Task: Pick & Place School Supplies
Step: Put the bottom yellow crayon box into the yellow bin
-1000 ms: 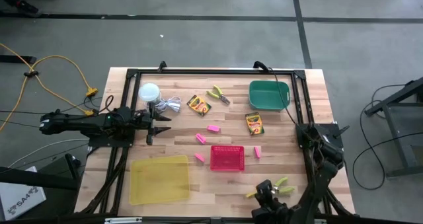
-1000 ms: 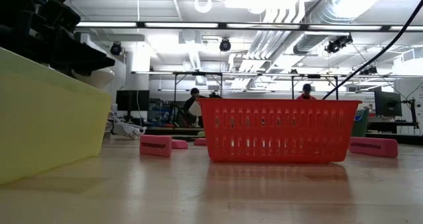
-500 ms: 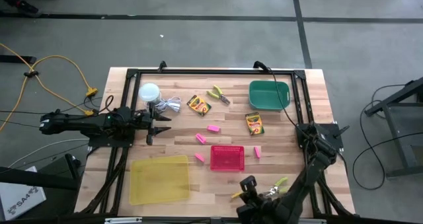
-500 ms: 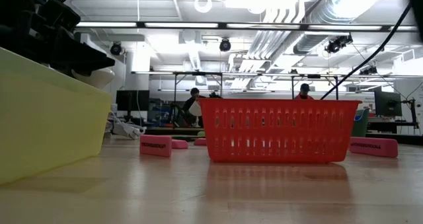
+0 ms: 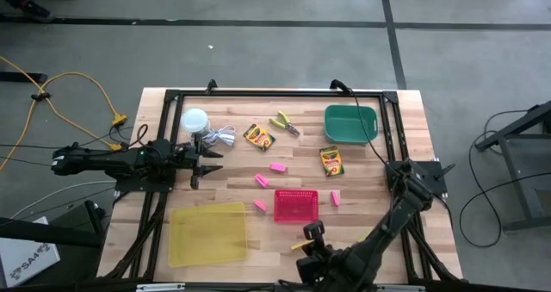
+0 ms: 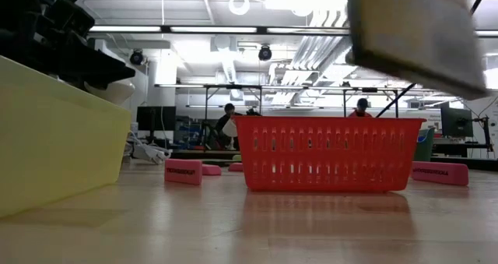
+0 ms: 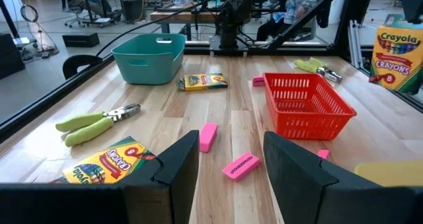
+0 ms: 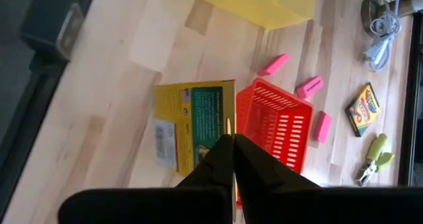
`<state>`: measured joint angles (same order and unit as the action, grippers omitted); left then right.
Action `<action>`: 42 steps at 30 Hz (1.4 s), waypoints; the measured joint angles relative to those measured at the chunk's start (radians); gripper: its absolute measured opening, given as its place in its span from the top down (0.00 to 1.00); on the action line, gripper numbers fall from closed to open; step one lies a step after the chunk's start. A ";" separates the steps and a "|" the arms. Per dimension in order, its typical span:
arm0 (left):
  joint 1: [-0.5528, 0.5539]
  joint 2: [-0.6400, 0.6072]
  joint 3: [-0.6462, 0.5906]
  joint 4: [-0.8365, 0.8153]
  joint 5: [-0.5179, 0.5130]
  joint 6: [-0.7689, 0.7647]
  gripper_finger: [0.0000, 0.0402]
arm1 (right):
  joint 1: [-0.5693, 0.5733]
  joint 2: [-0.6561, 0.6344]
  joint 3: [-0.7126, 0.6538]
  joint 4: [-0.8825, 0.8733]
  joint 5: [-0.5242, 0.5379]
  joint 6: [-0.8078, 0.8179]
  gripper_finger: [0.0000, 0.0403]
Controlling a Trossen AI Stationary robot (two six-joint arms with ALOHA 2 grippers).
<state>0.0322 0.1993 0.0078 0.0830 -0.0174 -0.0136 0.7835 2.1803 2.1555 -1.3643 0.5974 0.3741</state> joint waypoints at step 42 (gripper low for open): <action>-0.536 0.558 0.281 0.333 -0.281 -0.132 0.59 | -0.291 -0.122 0.001 0.454 -0.004 -0.296 0.99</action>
<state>-0.5036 0.7572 0.2888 0.4156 -0.2988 -0.1459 0.4927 2.0579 2.1567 -0.9100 0.5938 0.0777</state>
